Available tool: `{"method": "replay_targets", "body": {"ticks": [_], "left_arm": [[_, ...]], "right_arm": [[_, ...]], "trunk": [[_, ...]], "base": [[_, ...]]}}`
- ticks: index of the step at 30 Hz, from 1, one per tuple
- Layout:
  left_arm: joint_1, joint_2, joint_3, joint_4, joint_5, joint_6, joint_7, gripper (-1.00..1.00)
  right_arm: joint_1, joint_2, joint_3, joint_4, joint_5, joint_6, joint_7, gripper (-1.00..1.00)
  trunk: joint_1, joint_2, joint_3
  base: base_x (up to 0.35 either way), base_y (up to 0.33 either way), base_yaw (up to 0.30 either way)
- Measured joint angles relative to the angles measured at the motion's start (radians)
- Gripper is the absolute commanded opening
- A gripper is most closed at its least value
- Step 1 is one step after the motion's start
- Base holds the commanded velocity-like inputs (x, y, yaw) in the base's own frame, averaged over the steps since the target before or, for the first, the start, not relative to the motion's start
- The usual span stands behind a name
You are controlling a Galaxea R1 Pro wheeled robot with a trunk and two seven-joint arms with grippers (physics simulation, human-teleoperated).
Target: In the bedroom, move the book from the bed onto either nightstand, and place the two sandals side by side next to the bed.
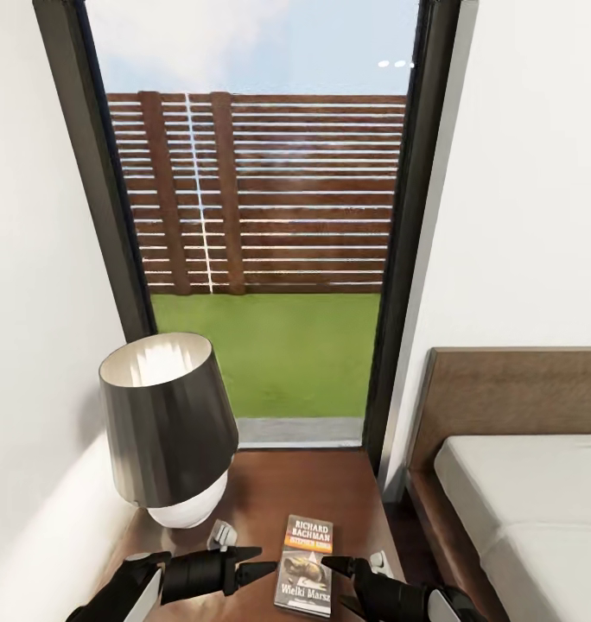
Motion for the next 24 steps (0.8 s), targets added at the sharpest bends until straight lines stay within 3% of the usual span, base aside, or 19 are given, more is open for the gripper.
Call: {"method": "replay_targets", "body": {"ticks": [3, 7, 9, 16, 24], "left_arm": [[0.000, 0.000, 0.002, 0.015, -0.002, -0.001, 0.064, 1.00], [0.000, 0.000, 0.000, 0.020, -0.002, -0.001, 0.257, 1.00], [0.000, -0.004, -0.002, 0.017, -0.002, 0.000, 0.393, 1.00], [0.000, -0.011, -0.003, 0.013, 0.000, 0.001, 0.674, 1.00], [0.000, -0.013, -0.003, 0.014, 0.004, 0.002, 0.801, 1.00]], "right_arm": [[0.000, 0.000, -0.001, 0.000, 0.000, 0.000, 0.000, 1.00], [0.000, -0.001, 0.000, 0.001, 0.000, 0.000, 0.000, 1.00], [0.000, 0.000, 0.000, 0.001, 0.000, 0.000, 0.000, 1.00], [0.000, 0.000, 0.003, 0.001, 0.000, 0.000, -0.001, 1.00], [0.000, 0.000, 0.003, 0.001, 0.000, 0.000, -0.001, 1.00]], "trunk": [[-0.012, 0.021, 0.009], [-0.027, 0.049, 0.022], [-0.035, 0.063, 0.028], [-0.061, 0.112, 0.050], [-0.092, 0.168, 0.075]], "base": [[0.000, 0.000, 0.000], [0.000, 0.000, 0.000], [0.000, 0.000, 0.000], [0.000, 0.000, 0.000], [0.000, 0.000, 0.000]]}}
